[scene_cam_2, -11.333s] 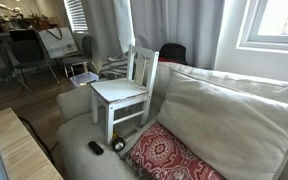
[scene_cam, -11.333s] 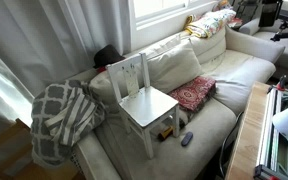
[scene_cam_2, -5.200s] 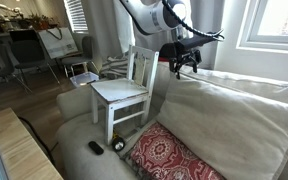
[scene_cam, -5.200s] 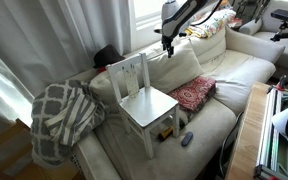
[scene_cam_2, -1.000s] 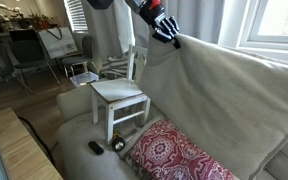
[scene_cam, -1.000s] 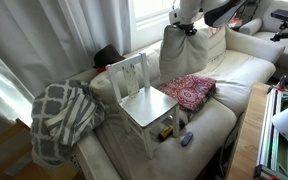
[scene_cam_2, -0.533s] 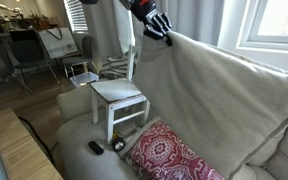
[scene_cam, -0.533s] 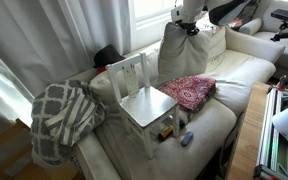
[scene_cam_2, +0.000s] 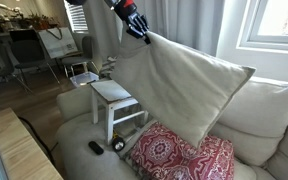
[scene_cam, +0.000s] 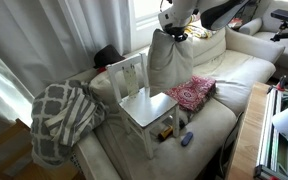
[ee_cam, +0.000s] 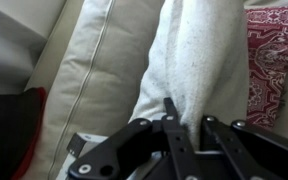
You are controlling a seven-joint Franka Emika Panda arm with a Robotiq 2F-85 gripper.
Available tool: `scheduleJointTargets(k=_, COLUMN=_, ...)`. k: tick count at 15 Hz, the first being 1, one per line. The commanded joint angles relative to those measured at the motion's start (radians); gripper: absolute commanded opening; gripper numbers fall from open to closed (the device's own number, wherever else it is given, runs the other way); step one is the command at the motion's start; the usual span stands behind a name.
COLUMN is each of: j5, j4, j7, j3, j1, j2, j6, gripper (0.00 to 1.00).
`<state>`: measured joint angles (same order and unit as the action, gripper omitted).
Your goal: Put the white pillow on the seat of the white chair
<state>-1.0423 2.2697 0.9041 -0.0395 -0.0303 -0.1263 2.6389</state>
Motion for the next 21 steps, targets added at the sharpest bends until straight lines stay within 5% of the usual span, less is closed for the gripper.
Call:
scheduleJointTargets(k=1, j5=0.037, j4=0.027, j7=0.093, j3=0.060, j1=0.034, j2=0.112, j6=-0.035, gripper=0.04)
scheduleJointTargets(k=9, j5=0.036, j4=-0.075, j7=-0.025, j3=0.155, j1=0.132, j2=0.079, j6=-0.095, gripper=0.04)
scheduleJointTargets(k=21, j5=-0.122, j4=-0.242, j7=-0.315, j3=0.179, j1=0.200, j2=-0.132, j6=-0.118, gripper=0.04)
